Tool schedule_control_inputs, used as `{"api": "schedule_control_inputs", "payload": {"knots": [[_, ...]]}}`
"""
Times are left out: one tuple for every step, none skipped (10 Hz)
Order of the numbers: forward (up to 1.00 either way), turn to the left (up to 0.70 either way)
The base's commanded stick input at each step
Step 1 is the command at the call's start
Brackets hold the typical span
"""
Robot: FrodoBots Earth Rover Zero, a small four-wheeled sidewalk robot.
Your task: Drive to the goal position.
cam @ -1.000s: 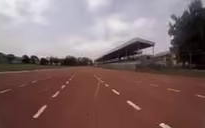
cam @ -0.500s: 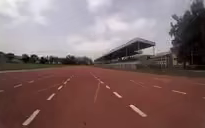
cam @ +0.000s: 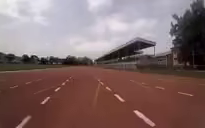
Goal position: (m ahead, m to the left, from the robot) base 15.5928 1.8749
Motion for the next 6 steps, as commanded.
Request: {"api": "schedule_control_inputs", "payload": {"knots": [[0.45, 0.0], [0.45, 0.0], [0.45, 0.0], [0.45, 0.0], [0.45, 0.0], [0.45, 0.0]]}}
